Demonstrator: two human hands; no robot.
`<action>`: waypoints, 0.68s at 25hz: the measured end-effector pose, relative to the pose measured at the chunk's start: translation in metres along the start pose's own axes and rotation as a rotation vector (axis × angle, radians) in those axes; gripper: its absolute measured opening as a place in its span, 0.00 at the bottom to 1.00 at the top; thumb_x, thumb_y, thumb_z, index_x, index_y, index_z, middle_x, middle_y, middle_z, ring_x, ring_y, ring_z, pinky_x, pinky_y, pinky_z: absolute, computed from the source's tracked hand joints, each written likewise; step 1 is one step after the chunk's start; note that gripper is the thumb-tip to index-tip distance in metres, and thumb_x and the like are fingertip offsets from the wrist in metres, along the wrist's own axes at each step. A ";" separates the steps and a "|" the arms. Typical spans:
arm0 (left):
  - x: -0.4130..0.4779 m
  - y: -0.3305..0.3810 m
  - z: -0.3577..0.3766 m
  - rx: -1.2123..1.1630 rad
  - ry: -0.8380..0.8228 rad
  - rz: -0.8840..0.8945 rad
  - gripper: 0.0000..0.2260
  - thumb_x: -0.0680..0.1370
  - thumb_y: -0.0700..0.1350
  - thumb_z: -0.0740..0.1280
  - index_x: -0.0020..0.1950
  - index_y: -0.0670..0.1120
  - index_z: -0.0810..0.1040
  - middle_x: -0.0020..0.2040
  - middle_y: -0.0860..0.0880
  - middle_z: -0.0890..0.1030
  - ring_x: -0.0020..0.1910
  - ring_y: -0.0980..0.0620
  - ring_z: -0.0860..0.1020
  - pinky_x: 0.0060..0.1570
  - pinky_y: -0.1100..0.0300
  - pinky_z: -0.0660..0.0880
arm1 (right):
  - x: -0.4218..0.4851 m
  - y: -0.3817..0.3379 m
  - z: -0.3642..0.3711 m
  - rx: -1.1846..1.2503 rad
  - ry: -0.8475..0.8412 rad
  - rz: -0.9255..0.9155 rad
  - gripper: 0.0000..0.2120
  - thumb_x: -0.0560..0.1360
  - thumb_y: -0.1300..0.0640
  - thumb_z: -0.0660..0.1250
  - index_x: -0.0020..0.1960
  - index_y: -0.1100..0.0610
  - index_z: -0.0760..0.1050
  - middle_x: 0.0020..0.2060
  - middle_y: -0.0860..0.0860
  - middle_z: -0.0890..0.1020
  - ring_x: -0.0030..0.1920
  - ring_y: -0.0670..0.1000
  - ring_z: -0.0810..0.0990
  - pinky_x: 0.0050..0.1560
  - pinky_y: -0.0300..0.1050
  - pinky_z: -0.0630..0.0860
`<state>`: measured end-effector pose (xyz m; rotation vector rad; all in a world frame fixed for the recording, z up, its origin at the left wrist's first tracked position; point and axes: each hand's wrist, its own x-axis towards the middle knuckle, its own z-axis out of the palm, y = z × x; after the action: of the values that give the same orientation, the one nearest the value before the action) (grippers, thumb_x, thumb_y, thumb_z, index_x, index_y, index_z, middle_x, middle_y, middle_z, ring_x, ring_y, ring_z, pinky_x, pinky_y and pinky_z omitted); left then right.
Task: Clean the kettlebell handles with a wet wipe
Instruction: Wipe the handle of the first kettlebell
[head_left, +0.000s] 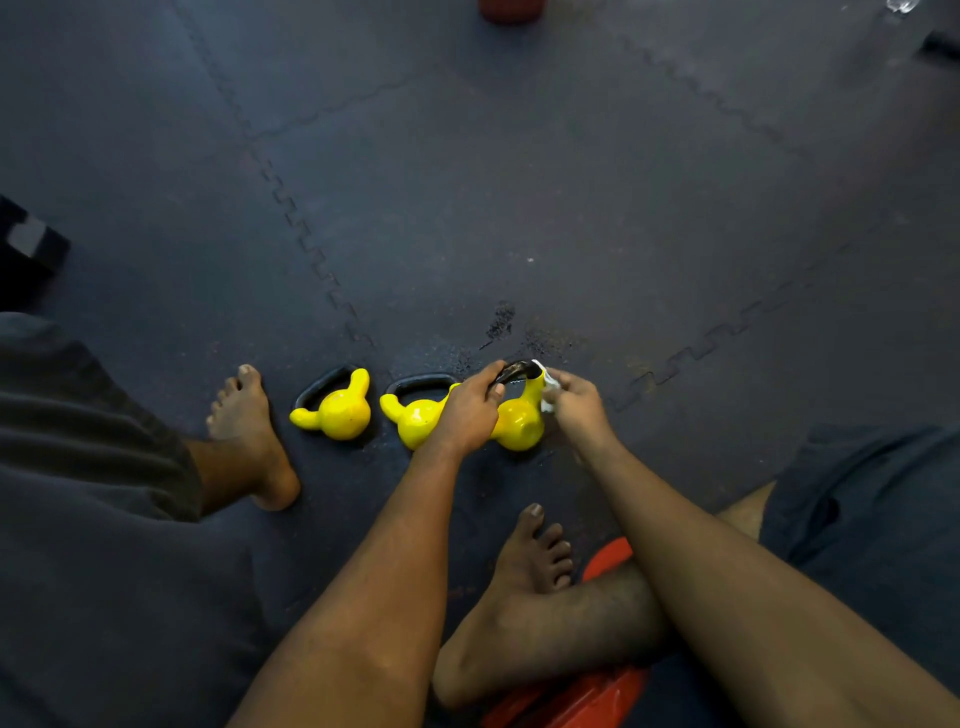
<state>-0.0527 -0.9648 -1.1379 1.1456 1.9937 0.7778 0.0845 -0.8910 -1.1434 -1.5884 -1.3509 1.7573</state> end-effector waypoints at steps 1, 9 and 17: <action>-0.001 0.000 0.000 -0.003 0.002 -0.002 0.19 0.82 0.43 0.59 0.74 0.47 0.68 0.61 0.39 0.78 0.60 0.40 0.76 0.59 0.52 0.72 | 0.000 0.000 0.006 0.025 -0.071 0.005 0.22 0.70 0.67 0.65 0.63 0.57 0.77 0.52 0.55 0.82 0.49 0.52 0.79 0.51 0.48 0.75; 0.000 -0.006 0.002 0.083 0.020 0.087 0.18 0.83 0.42 0.58 0.73 0.46 0.69 0.65 0.42 0.76 0.63 0.44 0.73 0.64 0.53 0.69 | 0.002 0.000 0.005 -0.012 -0.187 0.093 0.22 0.67 0.74 0.62 0.56 0.56 0.71 0.49 0.55 0.78 0.53 0.55 0.75 0.49 0.47 0.72; 0.005 -0.014 0.000 0.088 0.064 0.040 0.18 0.83 0.41 0.57 0.73 0.46 0.68 0.65 0.41 0.76 0.62 0.42 0.74 0.62 0.51 0.70 | 0.005 0.012 0.011 -0.022 -0.291 0.086 0.45 0.56 0.63 0.66 0.74 0.54 0.62 0.64 0.53 0.74 0.64 0.55 0.72 0.65 0.54 0.70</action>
<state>-0.0610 -0.9667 -1.1502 1.2286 2.0818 0.7623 0.0769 -0.8969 -1.1575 -1.4642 -1.4532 2.0970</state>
